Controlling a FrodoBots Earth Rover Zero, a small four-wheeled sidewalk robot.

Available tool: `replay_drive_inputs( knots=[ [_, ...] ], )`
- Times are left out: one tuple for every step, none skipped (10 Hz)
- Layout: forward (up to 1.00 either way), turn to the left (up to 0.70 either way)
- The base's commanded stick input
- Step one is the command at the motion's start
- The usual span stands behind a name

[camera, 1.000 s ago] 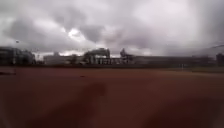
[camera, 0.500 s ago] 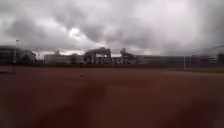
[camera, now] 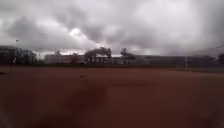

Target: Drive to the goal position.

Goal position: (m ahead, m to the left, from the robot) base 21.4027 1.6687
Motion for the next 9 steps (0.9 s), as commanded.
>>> replay_drive_inputs(
  knots=[
    [0.7, 0.0],
    [0.7, 0.0],
    [0.7, 0.0],
    [0.7, 0.0],
    [0.7, 0.0],
    [0.7, 0.0],
    [0.7, 0.0],
    [0.7, 0.0],
    [0.7, 0.0]
  ],
)
